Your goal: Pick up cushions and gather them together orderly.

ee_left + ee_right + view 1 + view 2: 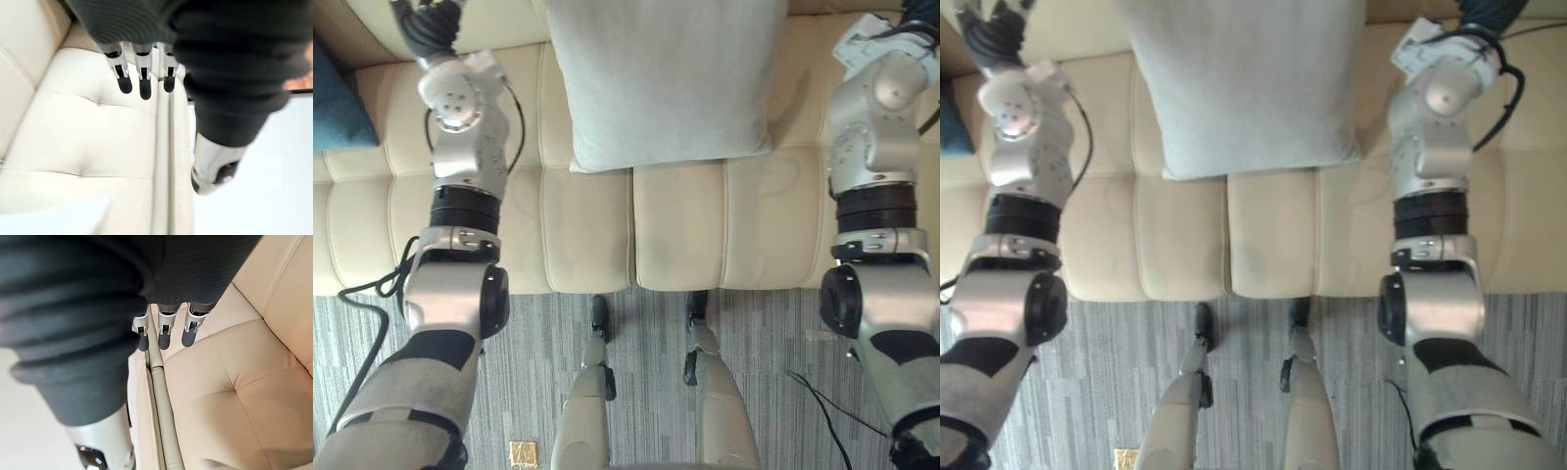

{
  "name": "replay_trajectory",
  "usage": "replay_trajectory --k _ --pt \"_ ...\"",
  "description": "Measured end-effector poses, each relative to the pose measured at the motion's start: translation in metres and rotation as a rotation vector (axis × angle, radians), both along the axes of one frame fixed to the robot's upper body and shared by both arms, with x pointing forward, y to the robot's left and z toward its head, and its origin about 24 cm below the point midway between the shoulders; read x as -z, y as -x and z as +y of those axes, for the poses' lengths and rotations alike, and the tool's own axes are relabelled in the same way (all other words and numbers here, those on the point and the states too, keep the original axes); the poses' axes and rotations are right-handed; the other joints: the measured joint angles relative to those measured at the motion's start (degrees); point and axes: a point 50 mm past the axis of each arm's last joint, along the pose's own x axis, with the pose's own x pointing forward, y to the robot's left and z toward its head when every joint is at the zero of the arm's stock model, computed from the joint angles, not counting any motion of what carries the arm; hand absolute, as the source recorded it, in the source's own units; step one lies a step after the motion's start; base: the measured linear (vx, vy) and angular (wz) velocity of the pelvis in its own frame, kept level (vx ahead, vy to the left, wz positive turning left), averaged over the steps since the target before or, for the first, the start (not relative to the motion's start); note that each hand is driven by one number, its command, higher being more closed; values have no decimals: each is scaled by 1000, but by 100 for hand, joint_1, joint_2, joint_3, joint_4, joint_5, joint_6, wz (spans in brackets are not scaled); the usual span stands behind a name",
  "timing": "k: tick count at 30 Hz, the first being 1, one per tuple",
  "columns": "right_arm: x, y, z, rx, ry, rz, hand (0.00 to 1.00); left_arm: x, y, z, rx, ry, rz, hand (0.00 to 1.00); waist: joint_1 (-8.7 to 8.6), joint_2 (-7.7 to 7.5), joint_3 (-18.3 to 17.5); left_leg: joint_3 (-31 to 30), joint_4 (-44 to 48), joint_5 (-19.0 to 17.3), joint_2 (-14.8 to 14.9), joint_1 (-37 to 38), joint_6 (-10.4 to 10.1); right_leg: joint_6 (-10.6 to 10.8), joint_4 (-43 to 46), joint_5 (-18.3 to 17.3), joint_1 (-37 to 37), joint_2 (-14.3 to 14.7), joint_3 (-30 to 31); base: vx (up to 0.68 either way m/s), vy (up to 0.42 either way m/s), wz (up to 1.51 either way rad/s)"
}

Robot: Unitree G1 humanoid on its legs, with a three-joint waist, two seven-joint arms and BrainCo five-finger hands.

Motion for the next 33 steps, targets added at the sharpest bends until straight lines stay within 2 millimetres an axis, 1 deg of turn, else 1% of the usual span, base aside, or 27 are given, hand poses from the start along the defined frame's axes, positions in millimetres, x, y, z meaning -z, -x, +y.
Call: replay_trajectory --k 1,2,3,4,5,6,7,8,9,10,12,13,14,16,17,19,20,21,22,24,25,26,28,29,30,31,33 --pt "7 0 0 -38 -1 1 0 13 3 5 8 24 -4 0 -2 -5 -3 56 0 -1 4 93 1 0 -92 0 133 18 15 23 -22 -4" --pt "10 0 -1 -42 2 4 0 18 4 7 10 32 -2 0 -6 -8 -5 58 0 -2 5 108 2 0 -123 0 162 24 18 26 -35 -2" --pt "20 1 -3 -43 16 18 0 32 7 11 5 43 10 0 -16 -9 -5 61 0 -2 9 150 3 0 -179 0 235 38 24 24 -36 -3" --pt "46 2 -7 -45 46 62 0 61 13 19 -9 54 54 0 -22 -11 -6 73 -1 -4 23 207 5 0 -183 0 289 64 40 26 -43 -3" --pt "53 3 -9 -47 54 77 0 69 14 20 -10 57 68 0 -23 -11 -6 76 0 -4 24 226 5 0 -186 0 307 68 43 17 -30 -5" --pt "74 5 -12 -50 73 123 0 91 17 20 -10 65 111 0 -22 -15 -4 81 -4 -8 27 293 9 0 -186 0 367 76 52 18 -23 -5" --pt "111 9 -17 -55 100 213 0 130 24 17 6 76 197 0 -23 -19 -2 92 -9 -19 29 436 24 0 -188 0 505 85 62 29 -18 -7" --pt "145 16 -19 -74 113 298 0 167 31 10 38 79 286 0 -23 -27 2 132 -12 -42 31 613 51 3 -192 -4 670 92 75 26 -13 -7" --pt "157 19 -19 -83 112 326 0 180 35 7 50 81 316 0 -29 -35 -2 149 -12 -49 31 674 60 3 -192 -4 724 94 81 33 4 -11" --pt "192 31 -16 -98 118 403 0 217 49 -6 98 77 407 0 -29 -77 -17 207 15 -167 30 863 126 14 -202 -93 913 104 129 32 9 -10" --pt "235 49 -10 -121 124 505 0 259 69 -27 175 58 522 0 -31 -112 -31 214 25 -271 35 1087 146 22 -207 -144 1142 117 155 25 13 -6" --pt "270 67 -6 -127 116 605 0 290 86 -42 232 43 621 0 -32 -187 -65 212 70 -366 29 1221 190 35 -201 -236 1284 114 176 0 0 0" --pt "283 74 -4 -130 107 644 0 300 93 -47 254 42 655 0 -30 -233 -92 214 115 -390 22 1243 206 70 -201 -272 1325 105 182 0 0 0" --pt "335 109 4 -140 37 799 0 337 124 -59 308 23 787 0 -22 -365 -177 215 224 -541 14 1433 248 62 -204 -300 1561 87 199 0 0 0" --pt "345 118 5 -141 16 832 0 345 130 -61 314 27 816 0 -21 -388 -198 215 236 -562 4 1482 259 71 -204 -322 1617 81 193 0 0 0" --pt "393 155 10 -138 -87 1009 0 380 160 -62 326 45 973 0 -19 -432 -378 213 232 -600 -16 1724 283 114 -237 -362 1888 58 180 -3 5 3" --pt "404 164 11 -134 -104 1055 0 388 167 -62 327 51 1013 0 -19 -440 -457 212 237 -611 -23 1749 292 116 -266 -362 1926 50 176 25 20 3" --pt "434 191 15 -136 -166 1194 0 412 189 -62 346 42 1147 0 -18 -432 -625 213 231 -652 -50 1940 299 131 -328 -370 2145 24 178 31 25 2" --pt "440 197 16 -139 -184 1224 0 417 195 -62 350 29 1181 0 -19 -429 -642 216 237 -679 -56 2004 293 132 -352 -370 2223 19 179 34 35 -2" --pt "458 214 21 -148 -239 1310 0 432 211 -60 350 27 1275 0 -22 -421 -788 226 238 -740 -72 2143 263 142 -396 -375 2371 7 190 25 28 -4" --pt "469 226 23 -153 -269 1367 0 442 222 -61 346 36 1339 0 -22 -410 -901 237 231 -757 -83 2230 274 149 -463 -371 2479 -2 193 56 28 -3" --pt "476 235 25 -157 -289 1407 0 448 230 -61 339 48 1381 0 -23 -397 -969 254 226 -784 -91 2318 265 155 -500 -368 2579 -8 200 69 30 -8" --pt "490 252 31 -175 -333 1494 0 462 253 -60 344 64 1488 0 -23 -373 -1110 386 230 -890 -89 2587 244 176 -583 -368 2836 1 296 65 24 -22" --pt "492 254 31 -177 -337 1506 0 463 256 -61 346 65 1502 0 -22 -369 -1124 410 228 -904 -89 2640 243 179 -591 -370 2875 5 321 48 16 -31" --pt "495 259 33 -187 -331 1536 0 469 266 -61 343 80 1543 0 -16 -347 -1202 496 230 -959 -86 2741 236 183 -650 -371 2979 13 379 42 15 -28" --pt "498 264 34 -188 -346 1557 0 471 272 -63 340 97 1564 0 -15 -333 -1273 551 232 -1002 -87 2842 212 185 -692 -370 3055 21 443 54 17 -27" --pt "502 270 34 -192 -354 1591 0 473 275 -62 341 98 1576 0 23 -336 -1326 686 227 -1056 -85 2964 212 189 -697 -371 3097 39 562 55 20 -30"
